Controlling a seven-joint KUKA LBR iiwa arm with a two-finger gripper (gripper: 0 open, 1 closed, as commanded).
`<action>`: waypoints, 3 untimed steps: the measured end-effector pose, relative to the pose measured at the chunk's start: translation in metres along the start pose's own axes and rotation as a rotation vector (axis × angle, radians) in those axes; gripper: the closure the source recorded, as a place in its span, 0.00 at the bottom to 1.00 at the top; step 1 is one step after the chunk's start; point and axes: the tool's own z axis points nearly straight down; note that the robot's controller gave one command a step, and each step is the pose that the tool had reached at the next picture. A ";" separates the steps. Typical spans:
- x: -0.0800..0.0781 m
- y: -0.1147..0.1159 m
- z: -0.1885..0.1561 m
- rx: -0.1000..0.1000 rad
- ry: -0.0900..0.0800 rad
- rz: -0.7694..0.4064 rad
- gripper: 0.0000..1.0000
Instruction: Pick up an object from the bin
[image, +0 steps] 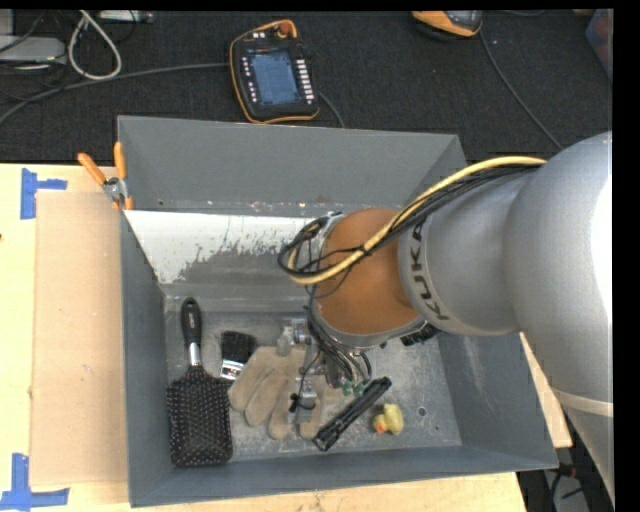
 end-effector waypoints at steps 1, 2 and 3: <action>-0.033 -0.010 0.028 0.004 -0.015 -0.527 0.00; -0.014 -0.009 0.023 0.001 -0.015 -0.285 1.00; -0.014 -0.009 0.023 0.001 -0.015 -0.284 1.00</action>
Offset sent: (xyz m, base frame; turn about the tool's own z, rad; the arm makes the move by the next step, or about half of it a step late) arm 0.0093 -0.0091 -0.0280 -0.2865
